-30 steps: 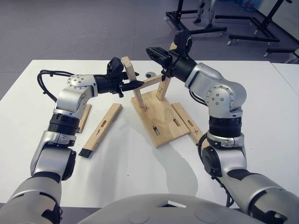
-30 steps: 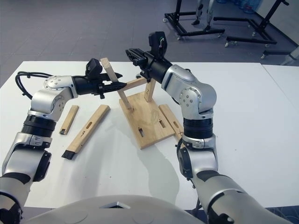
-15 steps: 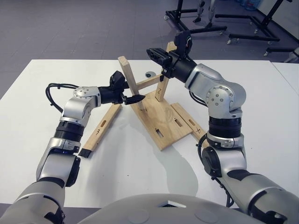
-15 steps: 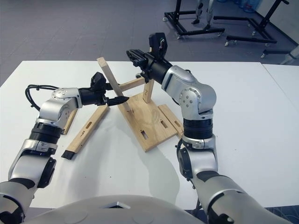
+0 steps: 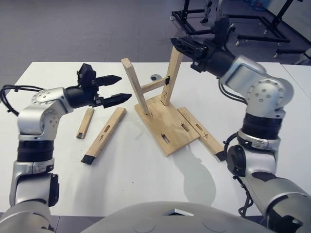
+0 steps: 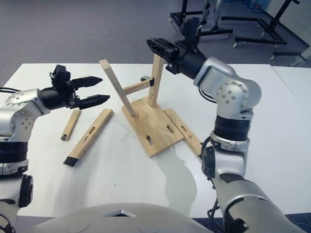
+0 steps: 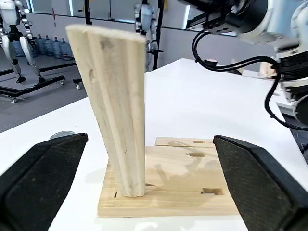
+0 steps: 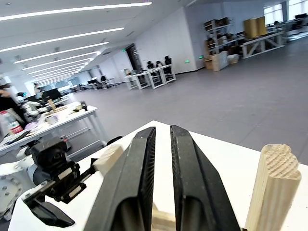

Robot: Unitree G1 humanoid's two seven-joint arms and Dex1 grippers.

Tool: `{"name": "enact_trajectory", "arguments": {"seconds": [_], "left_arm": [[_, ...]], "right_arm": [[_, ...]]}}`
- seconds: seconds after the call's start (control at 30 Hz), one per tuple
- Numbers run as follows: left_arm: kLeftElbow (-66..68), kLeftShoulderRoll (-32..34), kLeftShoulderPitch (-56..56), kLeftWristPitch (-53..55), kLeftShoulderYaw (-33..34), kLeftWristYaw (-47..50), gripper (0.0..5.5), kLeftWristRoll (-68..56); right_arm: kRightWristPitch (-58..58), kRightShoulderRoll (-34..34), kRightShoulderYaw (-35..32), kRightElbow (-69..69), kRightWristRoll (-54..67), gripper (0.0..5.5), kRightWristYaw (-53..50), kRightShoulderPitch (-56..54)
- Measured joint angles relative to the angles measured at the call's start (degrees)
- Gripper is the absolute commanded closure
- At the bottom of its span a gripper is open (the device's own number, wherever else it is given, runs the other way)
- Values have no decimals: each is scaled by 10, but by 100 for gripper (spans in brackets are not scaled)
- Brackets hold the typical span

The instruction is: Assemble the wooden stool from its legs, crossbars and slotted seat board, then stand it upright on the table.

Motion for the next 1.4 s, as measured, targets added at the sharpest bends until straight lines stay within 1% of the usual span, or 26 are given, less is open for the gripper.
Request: {"name": "enact_trajectory", "arguments": {"seconds": [0.07,0.1,0.13,0.17,0.2,0.3,0.43,0.47,0.53,0.57,0.67,0.73,0.8,0.83,0.9,0.93,1.0,1.1,1.2,1.3,1.4], "left_arm": [[-40,7,56,29,54,28,71,-34],[-52,7,79,38,71,44,47,-41],[-73,3,112,54,105,73,40,-60],[-94,-1,132,64,121,99,16,-63],[-121,-4,162,73,132,123,10,-67],[-179,-10,231,83,132,178,10,-57],[-216,-24,276,92,123,228,10,-53],[-230,-24,286,98,123,236,10,-58],[-234,-24,290,110,129,242,10,-76],[-234,-24,289,115,138,247,10,-92],[-228,-30,264,142,186,276,10,-174],[-224,-30,262,151,199,296,10,-196],[-208,-30,271,153,200,324,10,-187],[-198,-30,275,152,199,342,10,-164],[-162,-26,277,151,194,387,10,-114],[-135,-21,271,152,189,410,10,-87],[-112,-5,255,150,170,420,10,-55],[-94,5,242,134,144,417,10,-14],[-94,2,251,124,128,412,10,5],[-94,-11,254,116,120,412,10,13],[-79,-40,251,128,121,425,10,8]], "right_arm": [[23,-48,-5,-32,20,496,35,51],[32,-69,-8,-42,20,471,46,77],[40,-110,-13,-66,24,462,67,128],[39,-134,-15,-79,19,437,80,161],[35,-163,-18,-91,6,422,91,208],[3,-206,-19,-85,-39,375,107,301],[-49,-234,-18,-61,-84,305,132,371],[-61,-242,-18,-54,-91,297,141,384],[-72,-243,-22,-53,-95,267,146,403],[-75,-242,-25,-54,-95,244,146,412],[-84,-234,-41,-67,-94,190,140,435],[-89,-217,-45,-73,-94,156,128,453],[-91,-200,-50,-88,-93,119,113,476],[-93,-188,-55,-96,-93,94,101,482],[-95,-165,-67,-106,-85,68,75,489],[-95,-148,-68,-113,-83,43,60,491],[-95,-136,-67,-120,-81,11,44,490],[-95,-126,-64,-135,-74,11,23,465],[-95,-124,-63,-133,-73,11,8,444],[-95,-105,-66,-124,-61,11,-13,426],[-94,-97,-66,-120,-53,11,-21,423]]}}
